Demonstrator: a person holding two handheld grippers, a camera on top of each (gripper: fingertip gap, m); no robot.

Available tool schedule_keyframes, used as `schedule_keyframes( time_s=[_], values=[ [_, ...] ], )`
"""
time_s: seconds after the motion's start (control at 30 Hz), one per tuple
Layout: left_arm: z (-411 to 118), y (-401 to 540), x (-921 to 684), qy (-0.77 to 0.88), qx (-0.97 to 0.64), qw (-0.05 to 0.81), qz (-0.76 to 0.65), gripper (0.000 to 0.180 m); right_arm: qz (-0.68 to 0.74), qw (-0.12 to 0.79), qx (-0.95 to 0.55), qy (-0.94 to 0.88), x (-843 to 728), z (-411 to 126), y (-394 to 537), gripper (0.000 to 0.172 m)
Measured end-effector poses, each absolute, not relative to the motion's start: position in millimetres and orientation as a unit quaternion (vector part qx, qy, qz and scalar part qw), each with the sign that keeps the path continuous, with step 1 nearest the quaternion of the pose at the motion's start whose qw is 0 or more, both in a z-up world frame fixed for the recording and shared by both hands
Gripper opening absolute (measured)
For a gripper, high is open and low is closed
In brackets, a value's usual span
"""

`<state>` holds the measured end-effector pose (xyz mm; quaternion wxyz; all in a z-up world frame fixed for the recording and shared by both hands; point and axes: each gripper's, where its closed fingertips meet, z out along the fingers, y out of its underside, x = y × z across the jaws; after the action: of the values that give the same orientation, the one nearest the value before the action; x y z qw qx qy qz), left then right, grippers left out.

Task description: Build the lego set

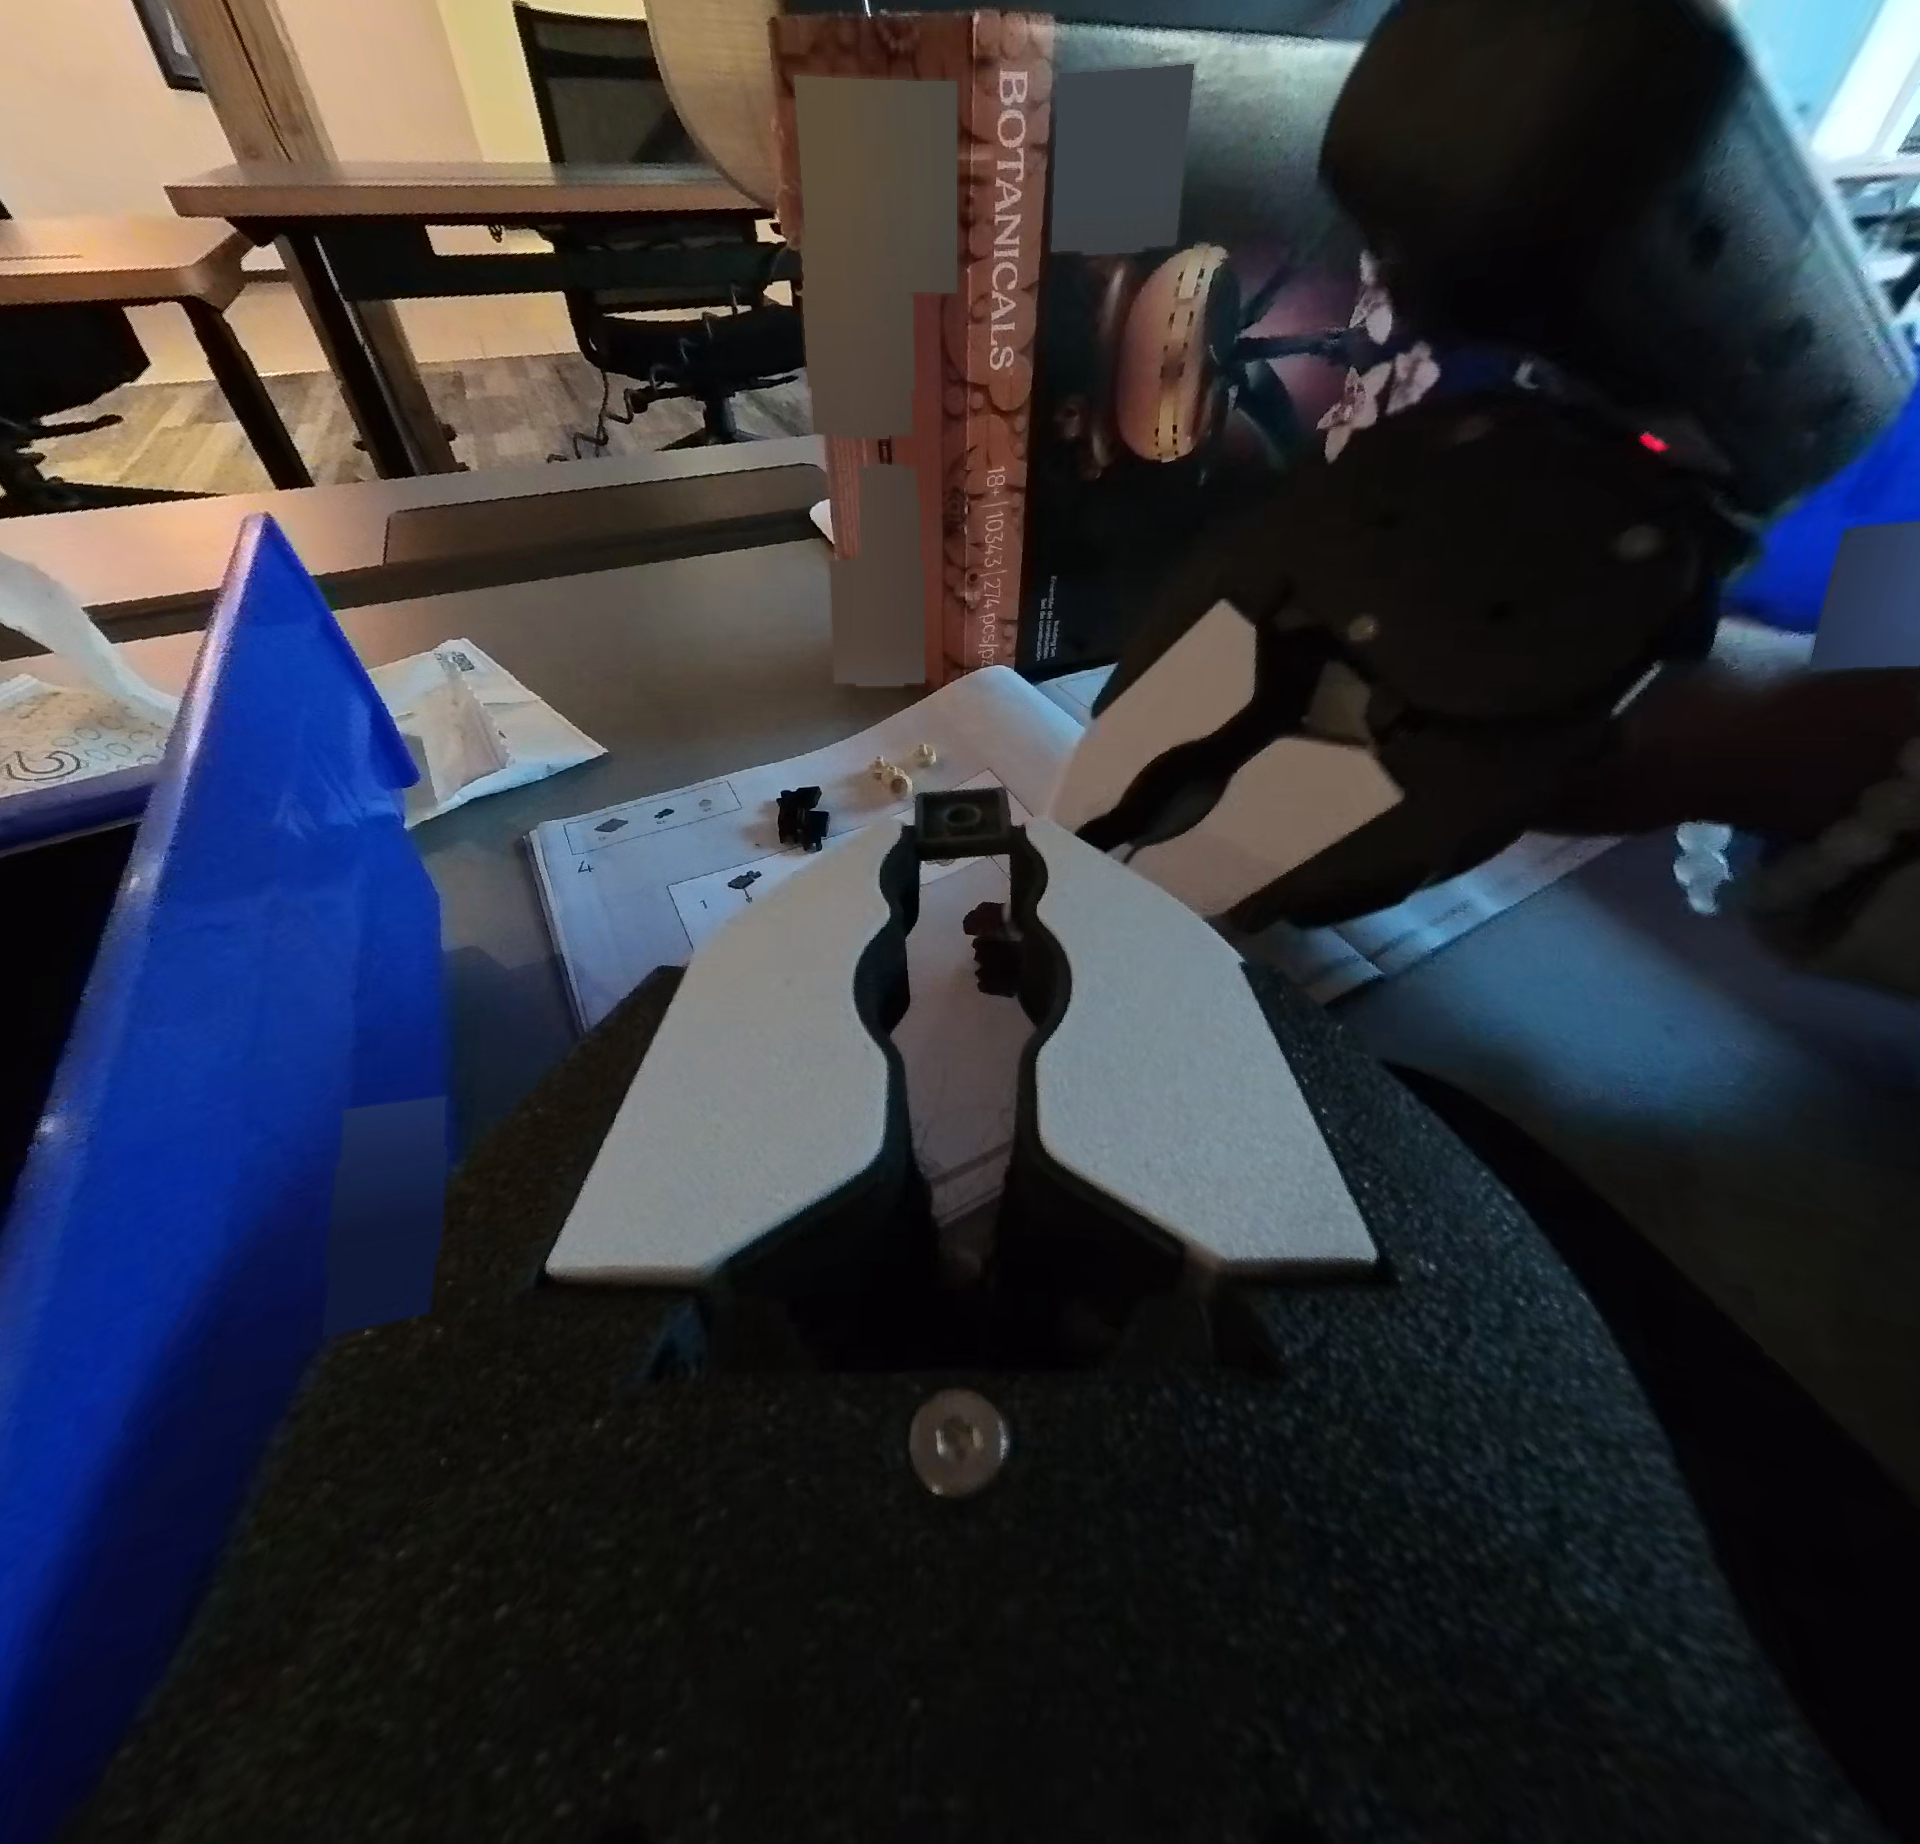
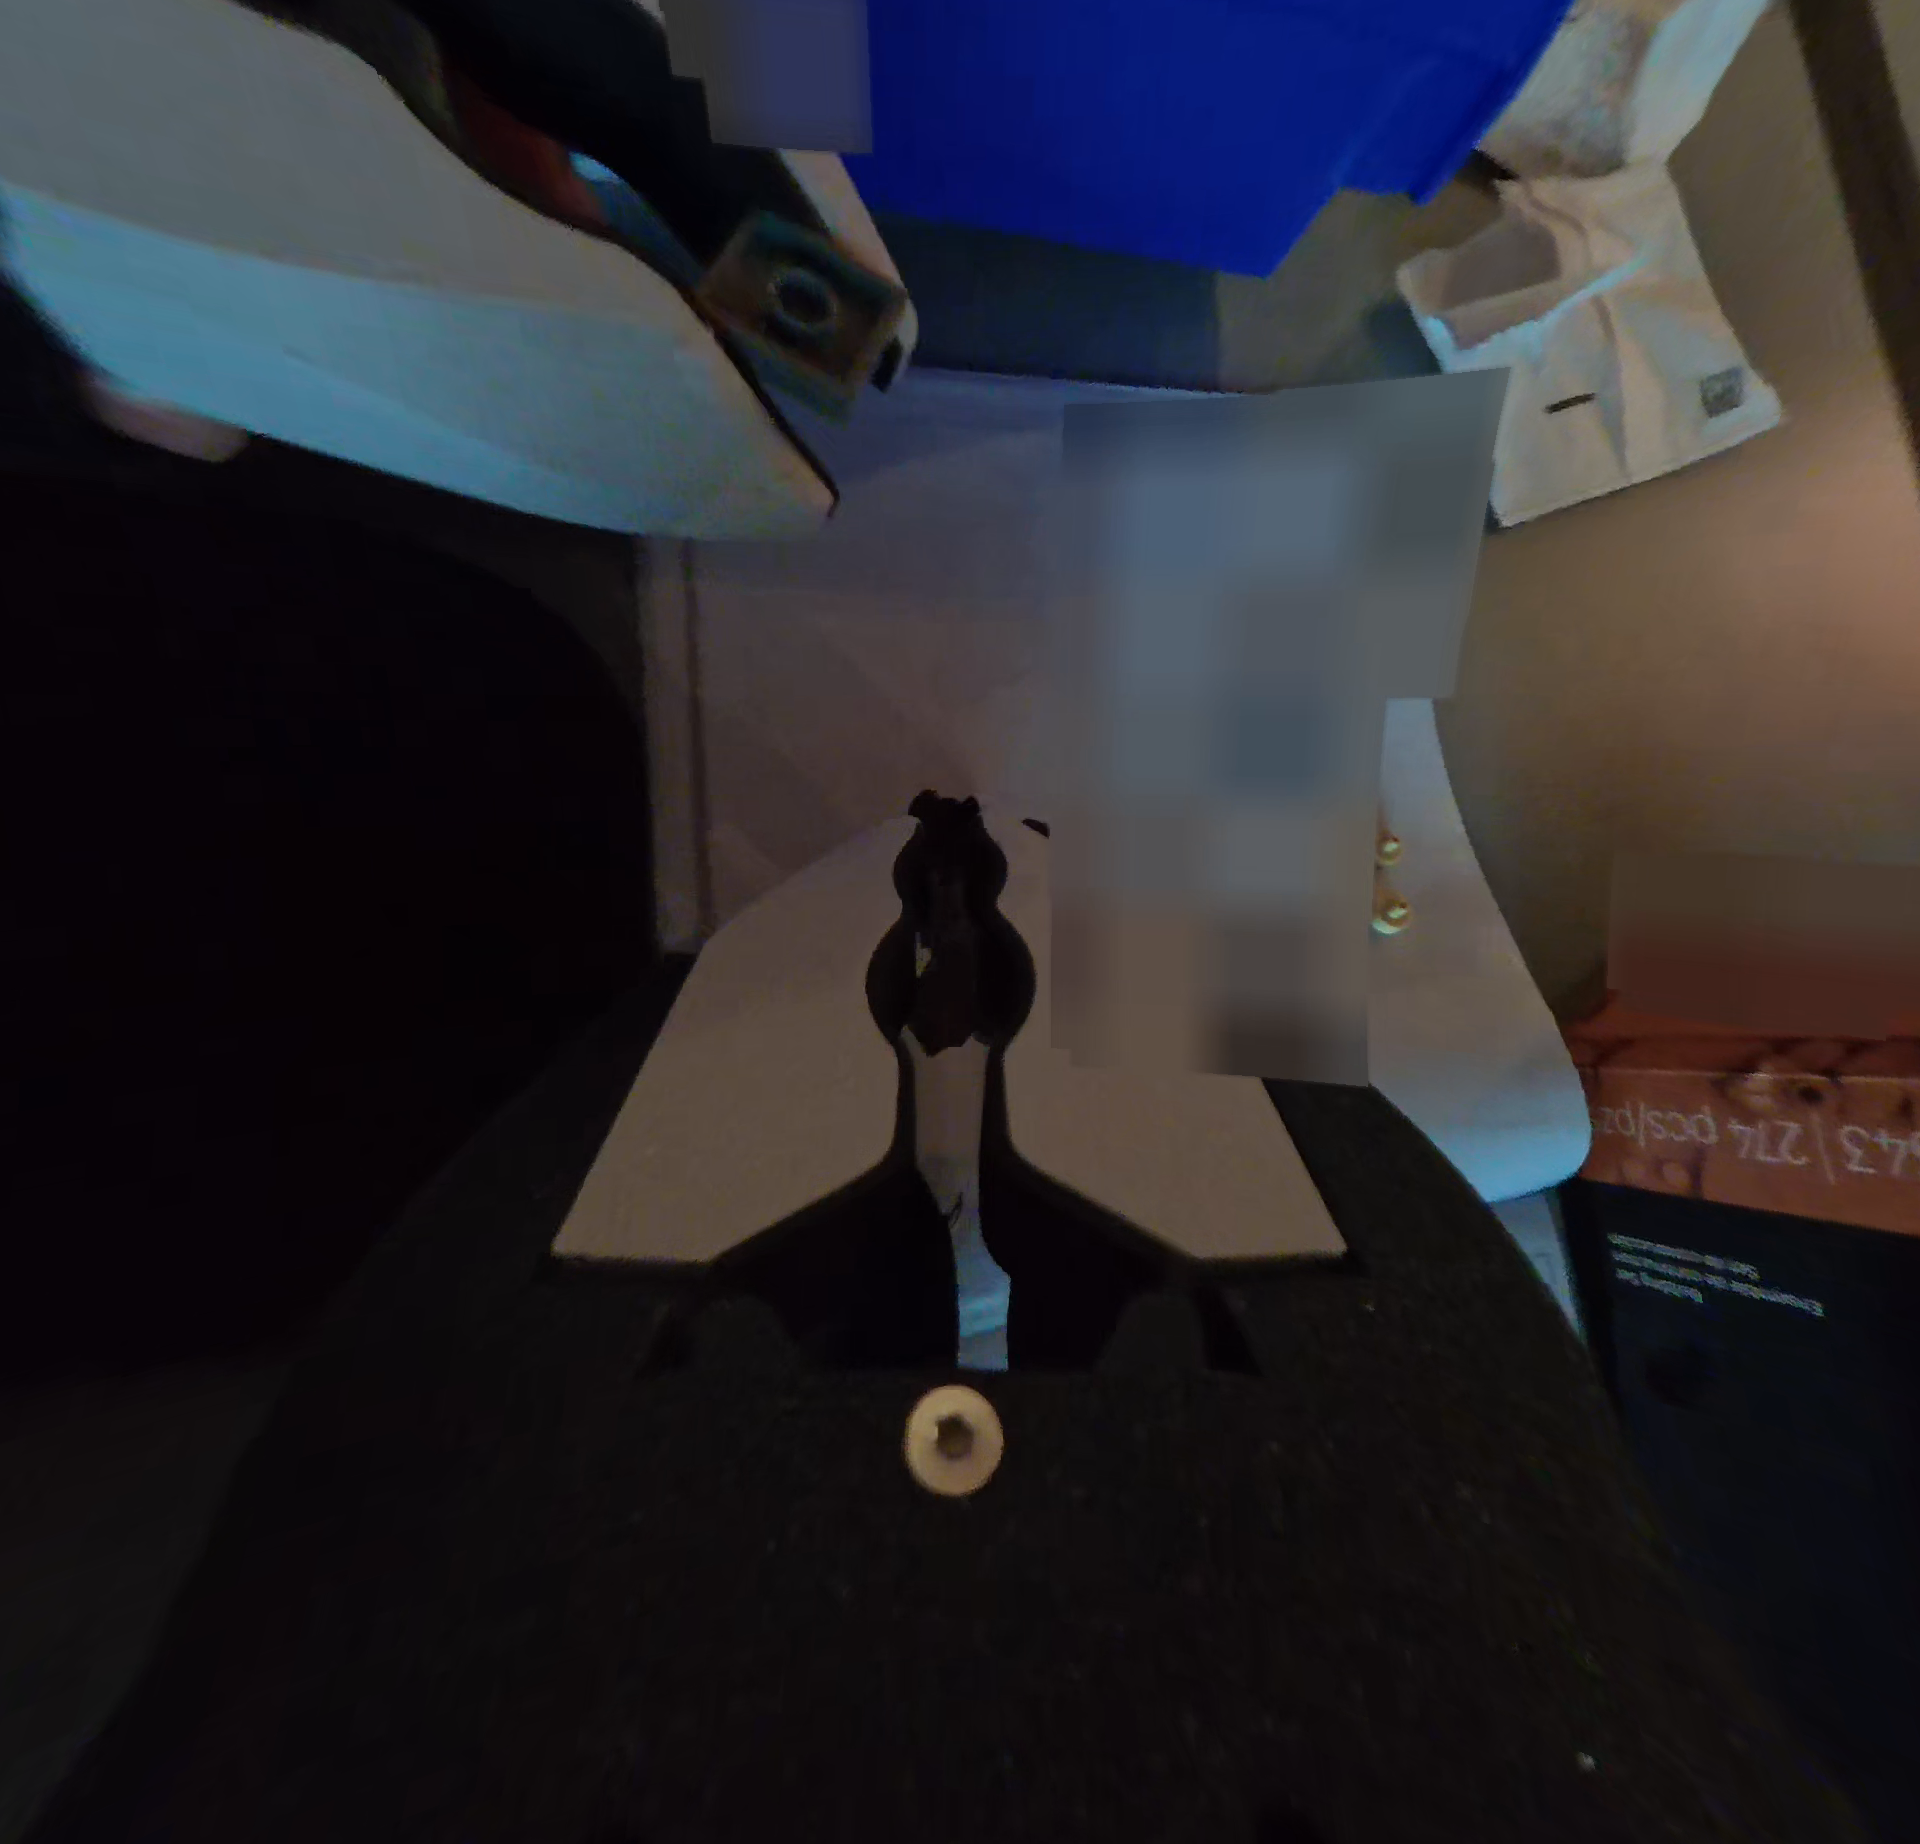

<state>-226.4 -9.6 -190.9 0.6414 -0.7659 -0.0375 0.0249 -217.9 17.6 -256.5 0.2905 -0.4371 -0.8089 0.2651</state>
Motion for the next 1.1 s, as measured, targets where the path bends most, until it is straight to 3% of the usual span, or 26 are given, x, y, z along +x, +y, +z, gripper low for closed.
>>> schedule_keyframes(
  time_s=[0.33, 0.67, 0.77, 0.87, 1.1],
  values=[
    [-190.2, -10.2, -226.1, -0.036, -0.764, 0.644, 0.023, 0.016, 0.263, 0.297, -0.46, -0.794, -223.8, -263.5, 22.1, 0.0],
    [-190.9, -9.7, -225.6, -0.034, -0.766, 0.641, 0.022, 0.016, 0.528, 0.166, -0.583, -0.594, -219.7, -211.8, 32.4, 0.0],
    [-190.6, -9.9, -225.3, -0.034, -0.765, 0.642, 0.022, 0.016, 0.481, 0.203, -0.553, -0.649, -213.6, -217.9, 32.9, 0.002],
    [-190.5, -9.8, -225.3, -0.033, -0.765, 0.643, 0.021, 0.016, 0.402, 0.217, -0.521, -0.721, -209.3, -238.9, 23.5, 0.016],
    [-190.6, -9.6, -224.3, -0.03, -0.765, 0.643, 0.021, 0.016, 0.303, 0.233, -0.49, -0.784, -213.4, -262.8, 26.1, 0.013]
  ],
)
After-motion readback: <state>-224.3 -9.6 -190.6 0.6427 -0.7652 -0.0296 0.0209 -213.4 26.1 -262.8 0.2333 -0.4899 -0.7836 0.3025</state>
